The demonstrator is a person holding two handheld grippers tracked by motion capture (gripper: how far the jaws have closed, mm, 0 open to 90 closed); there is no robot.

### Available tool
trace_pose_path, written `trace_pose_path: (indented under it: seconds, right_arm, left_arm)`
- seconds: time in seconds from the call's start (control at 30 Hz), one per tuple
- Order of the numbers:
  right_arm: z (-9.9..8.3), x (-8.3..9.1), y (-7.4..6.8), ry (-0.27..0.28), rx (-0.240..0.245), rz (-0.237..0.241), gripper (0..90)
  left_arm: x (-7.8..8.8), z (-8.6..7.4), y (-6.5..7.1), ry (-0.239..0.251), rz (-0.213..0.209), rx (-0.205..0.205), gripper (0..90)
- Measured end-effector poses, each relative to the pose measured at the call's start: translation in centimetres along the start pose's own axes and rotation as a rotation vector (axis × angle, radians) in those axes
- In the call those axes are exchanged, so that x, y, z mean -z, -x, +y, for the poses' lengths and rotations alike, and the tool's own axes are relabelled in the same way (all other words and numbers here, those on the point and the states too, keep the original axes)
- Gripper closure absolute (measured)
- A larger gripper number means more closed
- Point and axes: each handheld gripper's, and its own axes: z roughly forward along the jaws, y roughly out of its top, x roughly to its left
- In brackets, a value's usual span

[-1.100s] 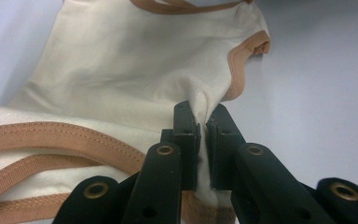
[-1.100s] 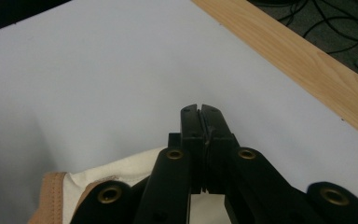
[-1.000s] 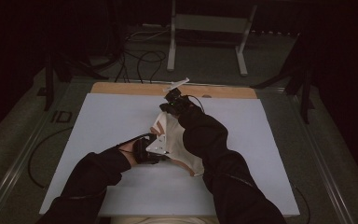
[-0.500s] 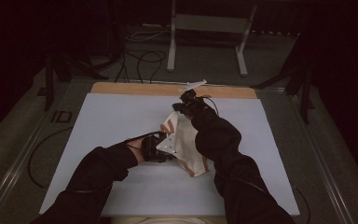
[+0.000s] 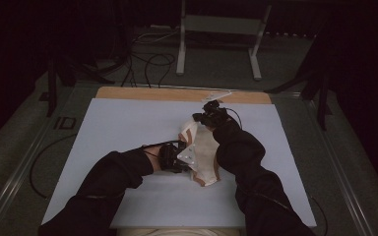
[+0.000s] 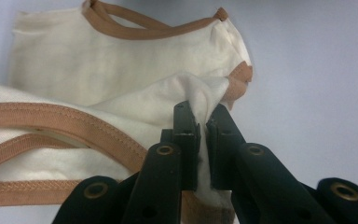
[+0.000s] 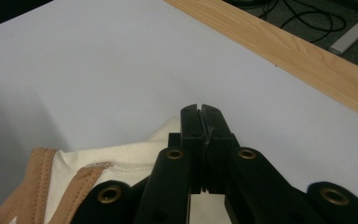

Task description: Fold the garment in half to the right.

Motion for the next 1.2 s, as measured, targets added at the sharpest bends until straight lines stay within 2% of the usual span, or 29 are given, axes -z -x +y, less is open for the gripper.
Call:
trace_pose_path:
  seconds: [0.33,0.47,0.83,1.03,1.2]
  right_arm:
    - [-2.0,0.5,1.3,0.014,-0.038,0.000,89.3]
    - [-2.9,1.1,1.9,0.016,-0.048,-0.001,89.3]
    - [-4.5,1.8,2.2,0.017,-0.063,-0.013,89.3]
    - [-5.2,1.8,2.6,0.009,-0.076,-0.022,89.3]
    - [-5.6,1.8,2.8,0.009,-0.081,-0.029,89.3]
  left_arm:
    - [-1.3,0.9,-0.1,-0.006,-0.027,-0.004,84.7]
    - [-1.9,1.4,-0.2,-0.026,-0.045,-0.013,84.6]
    - [-2.7,2.4,-0.2,-0.084,-0.082,-0.050,84.4]
    - [-3.2,2.8,-0.3,-0.105,-0.094,-0.064,84.0]
    - [-3.5,3.0,-0.4,-0.103,-0.099,-0.068,83.9]
